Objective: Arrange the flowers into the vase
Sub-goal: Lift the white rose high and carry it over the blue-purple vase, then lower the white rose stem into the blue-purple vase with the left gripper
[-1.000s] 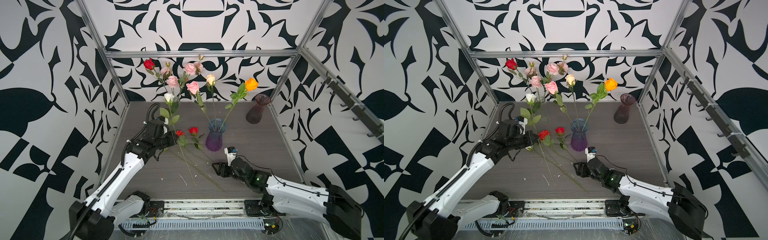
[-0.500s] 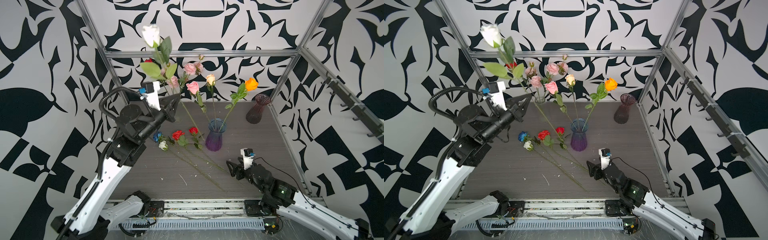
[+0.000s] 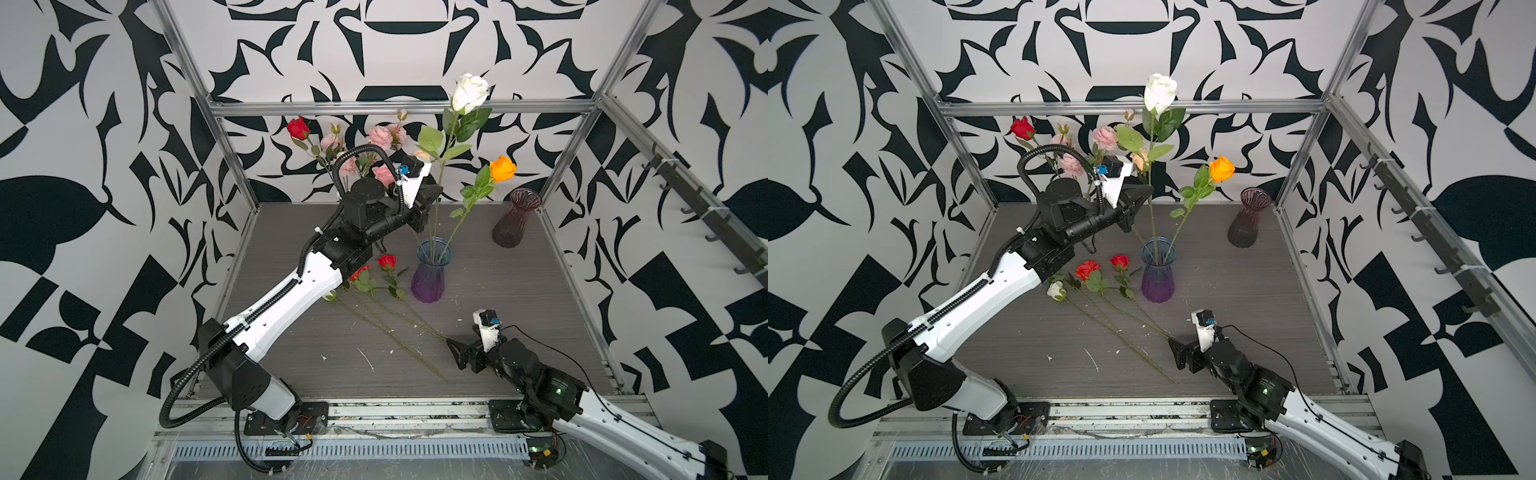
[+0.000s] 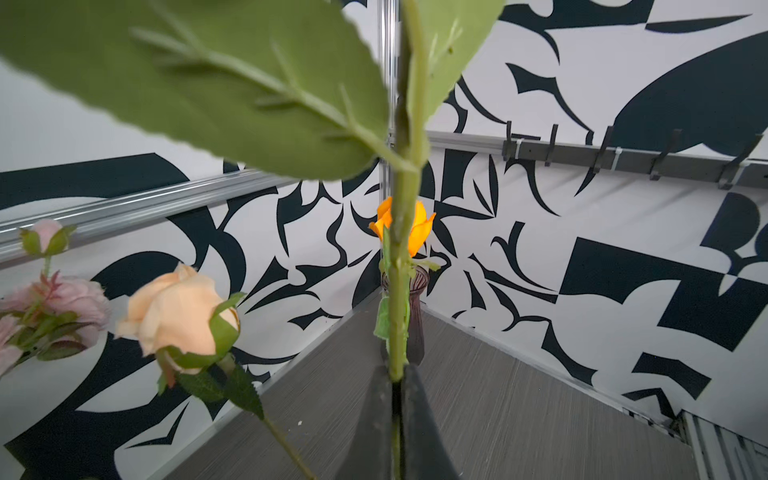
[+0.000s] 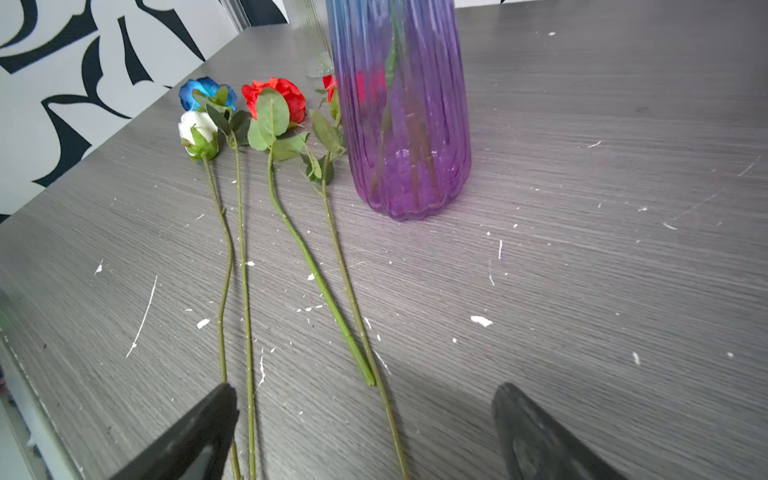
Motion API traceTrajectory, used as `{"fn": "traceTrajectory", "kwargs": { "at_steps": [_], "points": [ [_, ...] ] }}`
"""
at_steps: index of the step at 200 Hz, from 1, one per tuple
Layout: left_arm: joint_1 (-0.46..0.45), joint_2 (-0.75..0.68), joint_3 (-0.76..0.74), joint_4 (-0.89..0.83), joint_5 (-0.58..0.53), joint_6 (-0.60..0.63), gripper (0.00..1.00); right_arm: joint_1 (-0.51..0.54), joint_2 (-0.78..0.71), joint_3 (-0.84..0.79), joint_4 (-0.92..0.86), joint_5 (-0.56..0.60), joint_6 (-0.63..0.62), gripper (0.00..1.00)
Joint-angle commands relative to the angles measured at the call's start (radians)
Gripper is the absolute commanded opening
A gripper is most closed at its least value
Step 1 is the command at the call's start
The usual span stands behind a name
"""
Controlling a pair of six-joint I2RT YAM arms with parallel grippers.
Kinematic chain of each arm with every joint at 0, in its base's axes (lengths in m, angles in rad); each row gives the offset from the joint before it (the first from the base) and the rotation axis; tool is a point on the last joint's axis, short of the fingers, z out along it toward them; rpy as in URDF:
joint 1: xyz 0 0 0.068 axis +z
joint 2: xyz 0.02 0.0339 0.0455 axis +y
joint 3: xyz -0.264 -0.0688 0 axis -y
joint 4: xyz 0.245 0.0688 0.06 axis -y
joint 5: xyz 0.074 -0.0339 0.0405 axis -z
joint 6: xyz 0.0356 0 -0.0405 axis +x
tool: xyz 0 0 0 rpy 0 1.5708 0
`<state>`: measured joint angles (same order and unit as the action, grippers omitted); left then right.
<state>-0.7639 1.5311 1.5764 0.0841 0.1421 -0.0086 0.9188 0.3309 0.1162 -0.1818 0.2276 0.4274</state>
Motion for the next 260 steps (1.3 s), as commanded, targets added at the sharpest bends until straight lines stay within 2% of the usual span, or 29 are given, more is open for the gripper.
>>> {"fn": "traceTrajectory", "kwargs": {
  "at_steps": [1,48,96,118,162,179,193,260],
  "points": [
    [-0.013,-0.019,-0.011,0.034,-0.026,0.029,0.00,0.000,0.017,0.039,0.045,-0.025,0.005,0.99],
    [-0.014,-0.029,-0.067,-0.017,-0.046,0.009,0.00,0.001,0.012,0.039,0.044,-0.065,0.007,0.99],
    [-0.015,0.000,-0.062,-0.123,-0.057,-0.019,0.00,0.002,-0.010,0.036,0.035,-0.068,0.008,0.99],
    [-0.015,0.008,-0.072,-0.118,-0.057,-0.041,0.08,0.001,-0.011,0.034,0.033,-0.068,0.011,0.99],
    [-0.016,0.030,-0.059,-0.122,-0.045,-0.066,0.12,0.001,-0.011,0.037,0.029,-0.070,0.014,0.99],
    [-0.017,0.036,-0.054,-0.126,-0.044,-0.070,0.20,0.001,-0.012,0.037,0.026,-0.069,0.016,0.99],
    [-0.017,0.040,-0.047,-0.133,-0.045,-0.071,0.23,0.002,-0.012,0.037,0.025,-0.068,0.016,0.99],
    [-0.017,0.058,-0.026,-0.152,-0.040,-0.082,0.21,0.001,0.000,0.044,0.023,-0.080,0.013,0.99]
  ]
}}
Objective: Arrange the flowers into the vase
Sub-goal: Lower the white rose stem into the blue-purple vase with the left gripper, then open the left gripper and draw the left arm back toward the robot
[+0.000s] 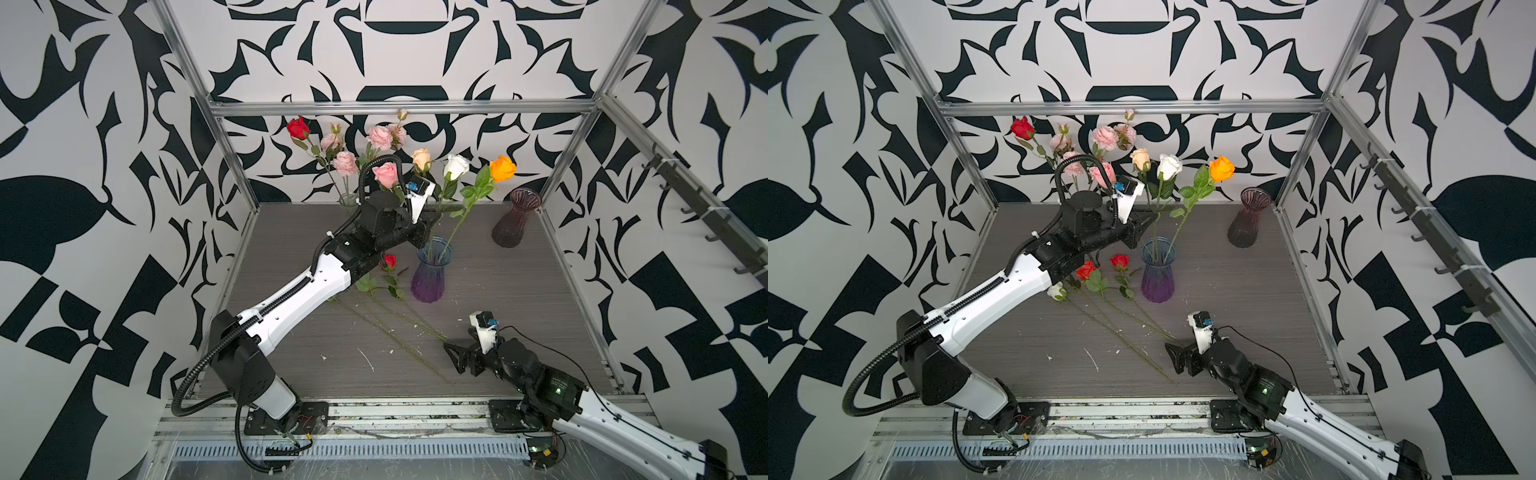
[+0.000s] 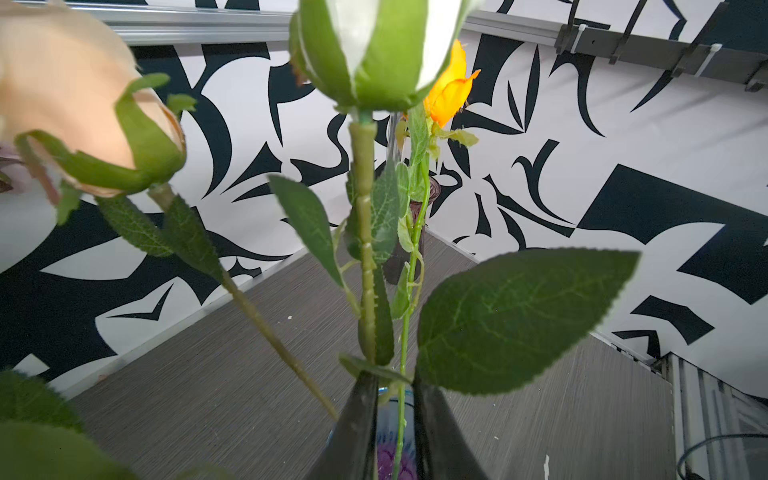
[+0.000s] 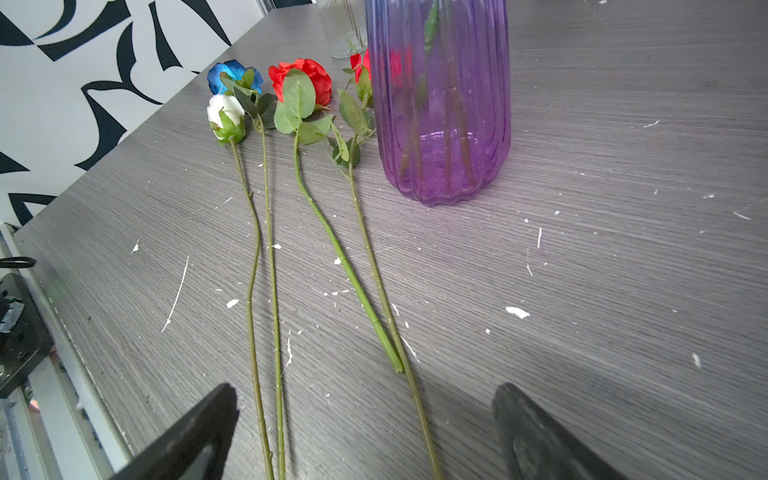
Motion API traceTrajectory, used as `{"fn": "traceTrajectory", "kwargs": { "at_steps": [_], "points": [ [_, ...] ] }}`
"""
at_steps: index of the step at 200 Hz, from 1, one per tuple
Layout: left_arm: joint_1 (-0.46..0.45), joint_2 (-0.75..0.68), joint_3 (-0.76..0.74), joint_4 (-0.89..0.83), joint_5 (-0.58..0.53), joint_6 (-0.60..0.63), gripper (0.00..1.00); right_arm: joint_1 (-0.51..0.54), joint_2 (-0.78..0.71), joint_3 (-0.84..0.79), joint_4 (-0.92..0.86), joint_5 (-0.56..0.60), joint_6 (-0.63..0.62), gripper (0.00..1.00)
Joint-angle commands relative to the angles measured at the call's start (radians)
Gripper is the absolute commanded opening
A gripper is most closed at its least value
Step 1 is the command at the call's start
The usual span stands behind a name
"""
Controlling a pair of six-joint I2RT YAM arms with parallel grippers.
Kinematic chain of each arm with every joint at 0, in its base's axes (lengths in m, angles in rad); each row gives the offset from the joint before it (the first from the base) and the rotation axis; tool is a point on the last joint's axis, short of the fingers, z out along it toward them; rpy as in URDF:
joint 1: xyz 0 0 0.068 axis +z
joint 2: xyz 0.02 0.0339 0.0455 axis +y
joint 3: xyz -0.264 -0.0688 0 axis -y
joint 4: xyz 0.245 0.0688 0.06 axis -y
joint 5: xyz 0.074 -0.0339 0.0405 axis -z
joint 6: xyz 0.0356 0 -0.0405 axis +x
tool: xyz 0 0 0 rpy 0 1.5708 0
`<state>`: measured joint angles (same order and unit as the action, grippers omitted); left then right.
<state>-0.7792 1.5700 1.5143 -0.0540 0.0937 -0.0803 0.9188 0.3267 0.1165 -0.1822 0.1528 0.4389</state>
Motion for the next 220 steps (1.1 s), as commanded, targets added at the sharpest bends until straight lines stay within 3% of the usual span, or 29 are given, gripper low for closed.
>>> {"fn": "traceTrajectory", "kwargs": {
  "at_steps": [1,20,39,86,137,191,220],
  "points": [
    [-0.002,0.019,0.036,-0.014,0.009,-0.010,0.21,0.001,0.005,0.044,0.023,-0.004,0.001,0.99],
    [-0.002,0.022,0.040,-0.014,0.008,-0.012,0.22,0.002,0.007,0.044,0.023,-0.004,0.001,0.99],
    [-0.002,0.028,0.046,-0.015,0.009,-0.017,0.32,0.001,0.008,0.044,0.023,-0.006,0.001,0.99],
    [-0.002,0.056,0.079,-0.026,0.007,-0.020,0.41,0.001,0.008,0.047,0.020,-0.006,0.002,0.99],
    [-0.002,0.045,0.093,-0.027,0.002,-0.049,0.42,0.002,0.014,0.046,0.022,-0.007,0.001,0.99],
    [-0.002,-0.162,-0.024,-0.011,-0.031,-0.091,0.42,0.001,0.060,0.062,0.025,-0.007,-0.006,0.99],
    [-0.002,-0.383,-0.175,-0.011,-0.069,-0.122,0.43,0.000,0.023,0.086,-0.010,0.115,-0.017,0.99]
  ]
}}
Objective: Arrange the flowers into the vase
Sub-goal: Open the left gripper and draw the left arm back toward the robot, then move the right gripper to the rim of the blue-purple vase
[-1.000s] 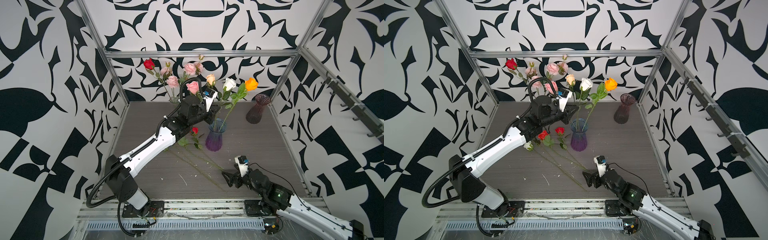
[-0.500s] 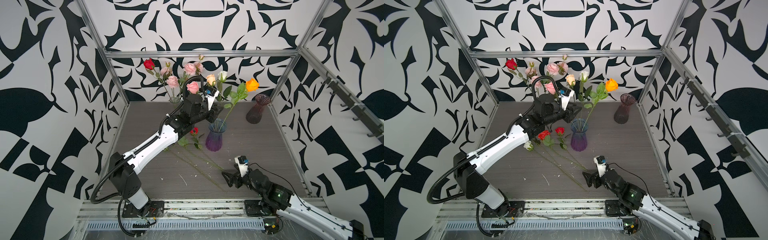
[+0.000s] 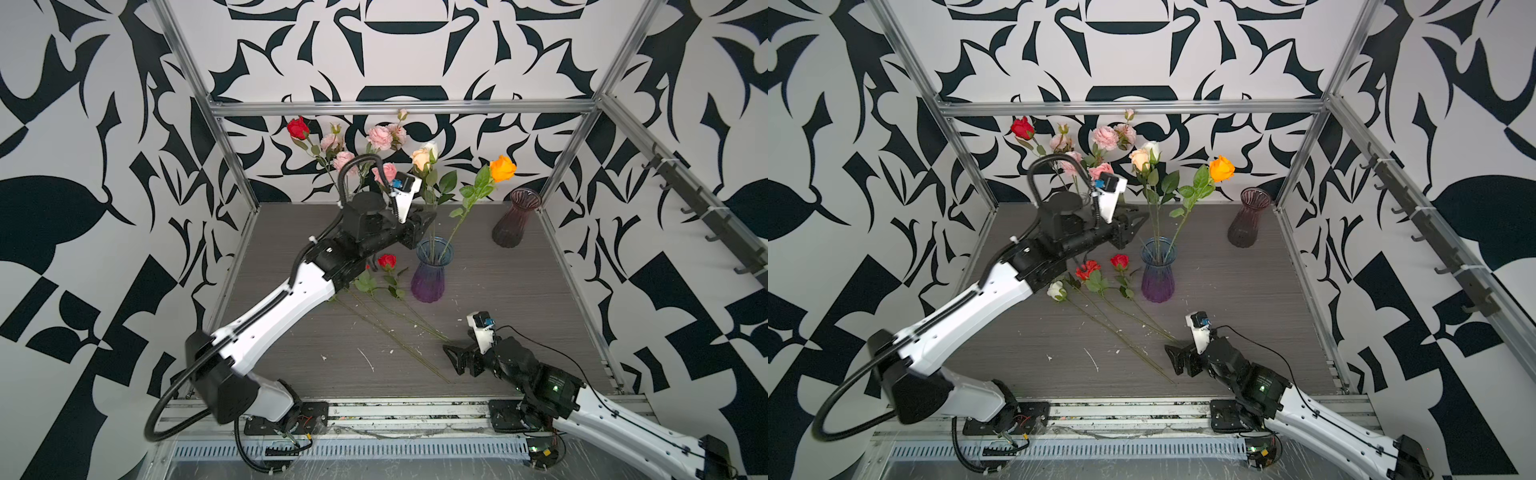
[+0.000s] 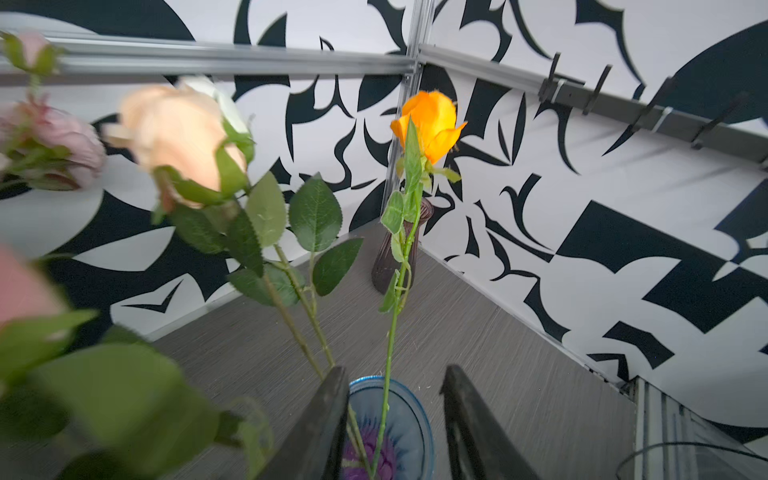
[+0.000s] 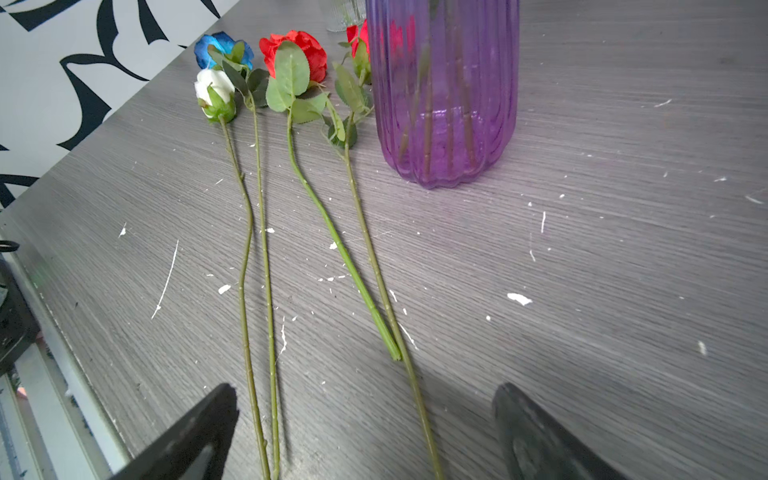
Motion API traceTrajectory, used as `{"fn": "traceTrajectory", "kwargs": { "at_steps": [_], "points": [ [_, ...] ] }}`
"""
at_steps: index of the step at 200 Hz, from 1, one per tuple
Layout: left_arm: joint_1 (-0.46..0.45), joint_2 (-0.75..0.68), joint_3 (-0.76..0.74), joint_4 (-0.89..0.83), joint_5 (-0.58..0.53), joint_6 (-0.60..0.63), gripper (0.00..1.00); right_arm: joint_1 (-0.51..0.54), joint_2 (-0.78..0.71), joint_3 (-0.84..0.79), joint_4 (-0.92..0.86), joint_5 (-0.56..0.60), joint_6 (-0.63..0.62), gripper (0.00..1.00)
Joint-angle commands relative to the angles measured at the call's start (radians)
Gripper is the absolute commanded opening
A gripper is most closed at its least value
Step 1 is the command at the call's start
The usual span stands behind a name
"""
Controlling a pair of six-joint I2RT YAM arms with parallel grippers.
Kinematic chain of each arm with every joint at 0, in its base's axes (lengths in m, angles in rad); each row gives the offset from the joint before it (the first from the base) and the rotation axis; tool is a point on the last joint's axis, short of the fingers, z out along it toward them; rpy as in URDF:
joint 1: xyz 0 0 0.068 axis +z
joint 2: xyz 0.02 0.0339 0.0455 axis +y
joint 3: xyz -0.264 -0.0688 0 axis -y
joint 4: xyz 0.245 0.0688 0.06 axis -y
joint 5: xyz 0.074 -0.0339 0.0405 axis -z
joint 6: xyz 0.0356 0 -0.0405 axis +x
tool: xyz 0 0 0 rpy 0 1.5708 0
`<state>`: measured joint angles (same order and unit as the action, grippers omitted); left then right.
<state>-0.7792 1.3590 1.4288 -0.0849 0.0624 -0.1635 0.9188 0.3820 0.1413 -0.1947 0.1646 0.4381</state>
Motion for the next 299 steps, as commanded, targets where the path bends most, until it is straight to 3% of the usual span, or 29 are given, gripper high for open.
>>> {"fn": "traceTrajectory", "kwargs": {
  "at_steps": [1,28,55,83,116,145,174,194,277,299],
  "points": [
    [-0.002,-0.179,-0.096,0.019,-0.038,-0.040,0.43,0.000,-0.036,0.061,0.003,0.107,-0.017,0.99],
    [-0.002,-0.384,-0.194,-0.094,-0.087,-0.039,0.48,0.000,-0.132,0.084,0.060,0.169,-0.042,0.99],
    [-0.002,-0.570,-0.219,-0.331,-0.153,-0.047,0.53,0.000,-0.121,0.108,0.206,0.224,-0.179,0.99],
    [-0.002,-0.780,-0.270,-0.566,-0.218,-0.099,0.63,-0.002,0.073,0.164,0.385,0.211,-0.341,0.99],
    [-0.001,-1.052,-0.381,-0.701,-0.312,-0.244,0.62,-0.015,0.351,0.289,0.507,0.161,-0.443,0.99],
    [-0.002,-1.225,-0.497,-0.727,-0.378,-0.315,0.61,-0.109,0.532,0.378,0.551,0.071,-0.440,0.99],
    [-0.002,-1.293,-0.551,-0.778,-0.389,-0.334,0.60,-0.204,0.670,0.343,0.822,-0.048,-0.458,0.99],
    [-0.002,-1.314,-0.591,-0.803,-0.401,-0.350,0.60,-0.246,0.766,0.362,0.892,-0.068,-0.438,0.99],
    [-0.002,-1.221,-0.543,-0.859,-0.401,-0.295,0.59,-0.270,1.114,0.368,1.362,0.016,-0.475,0.99],
    [0.000,-1.233,-0.575,-0.832,-0.383,-0.297,0.56,-0.273,1.198,0.372,1.490,0.063,-0.465,0.95]
  ]
}}
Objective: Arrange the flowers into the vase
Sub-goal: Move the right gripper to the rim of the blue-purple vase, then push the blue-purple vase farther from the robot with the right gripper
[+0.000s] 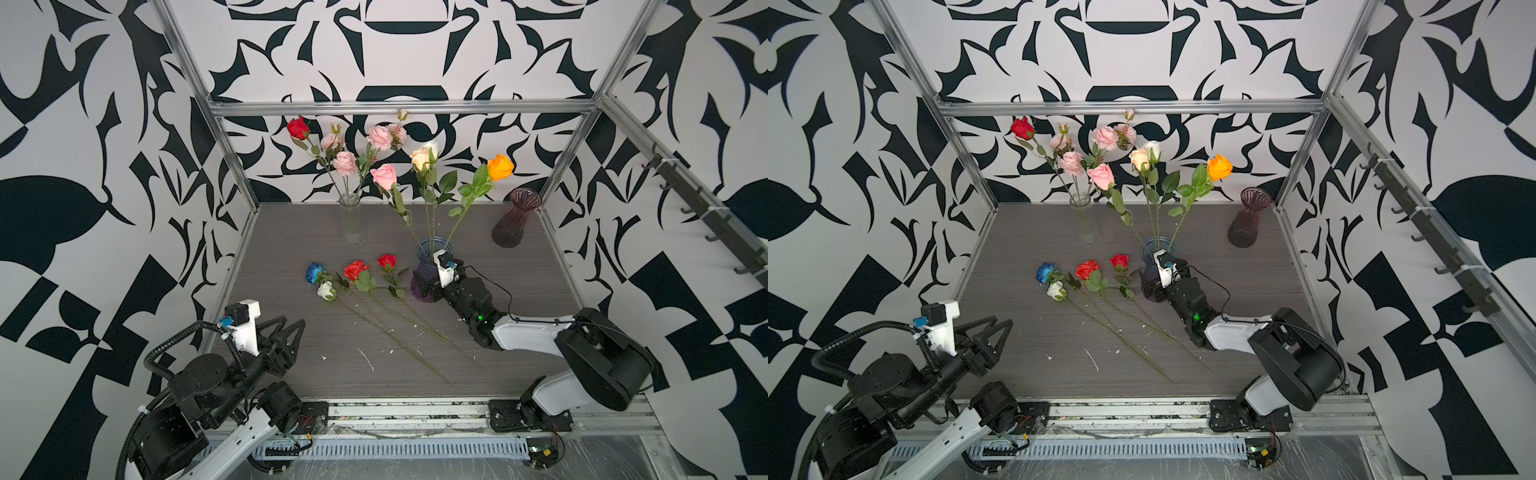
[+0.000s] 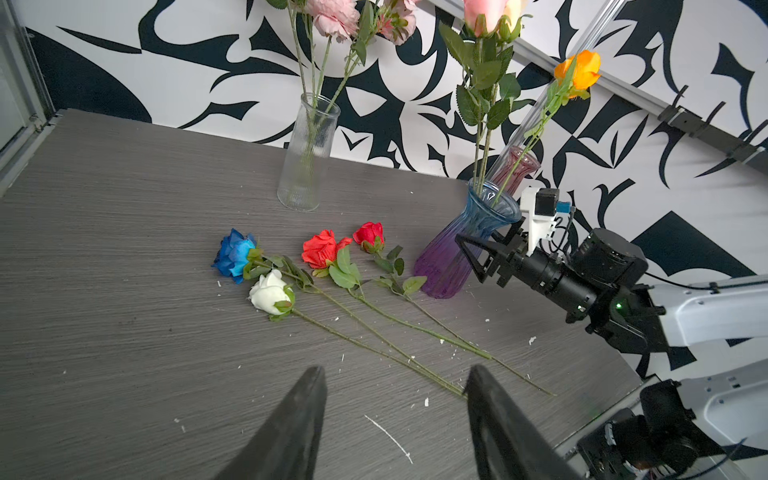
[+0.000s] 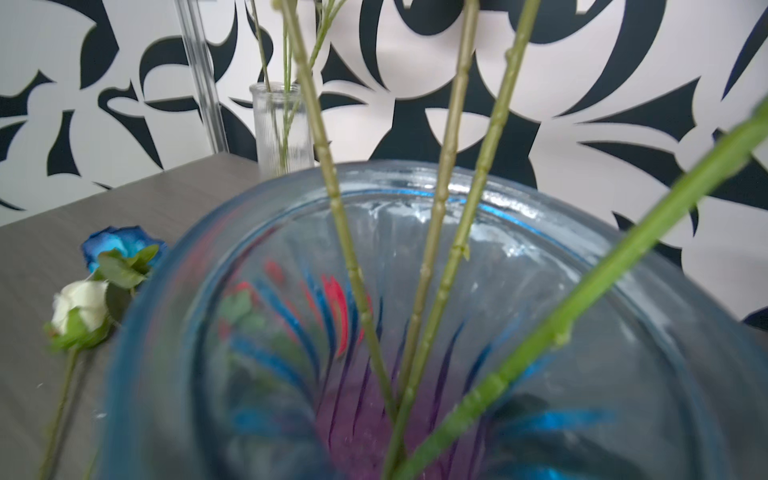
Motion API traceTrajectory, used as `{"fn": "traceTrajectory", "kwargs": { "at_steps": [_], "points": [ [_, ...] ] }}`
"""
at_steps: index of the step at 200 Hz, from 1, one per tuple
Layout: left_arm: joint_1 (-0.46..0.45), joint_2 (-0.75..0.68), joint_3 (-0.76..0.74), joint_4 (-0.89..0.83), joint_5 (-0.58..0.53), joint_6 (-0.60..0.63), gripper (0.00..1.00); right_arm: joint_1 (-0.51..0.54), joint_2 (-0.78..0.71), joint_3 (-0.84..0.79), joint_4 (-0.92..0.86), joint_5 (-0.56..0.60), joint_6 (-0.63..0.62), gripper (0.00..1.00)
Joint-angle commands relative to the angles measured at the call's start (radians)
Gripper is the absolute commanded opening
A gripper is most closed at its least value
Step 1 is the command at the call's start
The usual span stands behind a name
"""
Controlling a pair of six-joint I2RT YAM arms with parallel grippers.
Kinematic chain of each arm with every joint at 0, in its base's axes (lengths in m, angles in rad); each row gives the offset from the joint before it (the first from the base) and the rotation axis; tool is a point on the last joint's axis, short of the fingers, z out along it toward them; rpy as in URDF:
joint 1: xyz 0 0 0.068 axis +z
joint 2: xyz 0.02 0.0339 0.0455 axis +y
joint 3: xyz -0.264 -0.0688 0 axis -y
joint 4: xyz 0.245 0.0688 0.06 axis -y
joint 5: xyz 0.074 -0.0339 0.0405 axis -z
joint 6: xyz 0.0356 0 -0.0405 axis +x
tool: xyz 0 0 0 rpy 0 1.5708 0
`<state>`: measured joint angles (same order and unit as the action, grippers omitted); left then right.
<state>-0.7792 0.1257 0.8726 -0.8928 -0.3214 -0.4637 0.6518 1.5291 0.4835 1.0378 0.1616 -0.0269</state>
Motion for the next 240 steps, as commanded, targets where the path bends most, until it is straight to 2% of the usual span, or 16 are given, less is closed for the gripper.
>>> {"fn": "traceTrajectory", "kwargs": {
  "at_steps": [1,31,87,114,145,157,240],
  "points": [
    [0.000,0.000,-0.019,-0.025,0.002,0.003,0.55,-0.006,0.052,0.030,0.262,0.068,0.000,0.94],
    [0.001,-0.010,-0.013,-0.055,-0.012,-0.004,0.55,-0.006,0.130,0.038,0.384,0.093,0.012,0.84],
    [0.001,-0.008,-0.018,-0.049,-0.010,-0.003,0.55,-0.012,0.152,0.052,0.386,0.148,-0.025,0.69],
    [0.001,-0.005,-0.018,-0.049,-0.007,0.001,0.55,-0.049,0.171,0.065,0.386,0.126,-0.030,0.65],
    [0.001,0.001,-0.019,-0.048,-0.005,0.008,0.55,-0.108,0.215,0.112,0.386,0.119,-0.005,0.49],
    [0.001,0.006,-0.018,-0.046,-0.004,0.010,0.55,-0.134,0.236,0.137,0.387,0.115,0.003,0.46],
    [0.036,0.072,-0.015,-0.047,0.007,0.020,0.55,-0.355,0.460,0.394,0.342,-0.030,0.068,0.42]
  ]
}}
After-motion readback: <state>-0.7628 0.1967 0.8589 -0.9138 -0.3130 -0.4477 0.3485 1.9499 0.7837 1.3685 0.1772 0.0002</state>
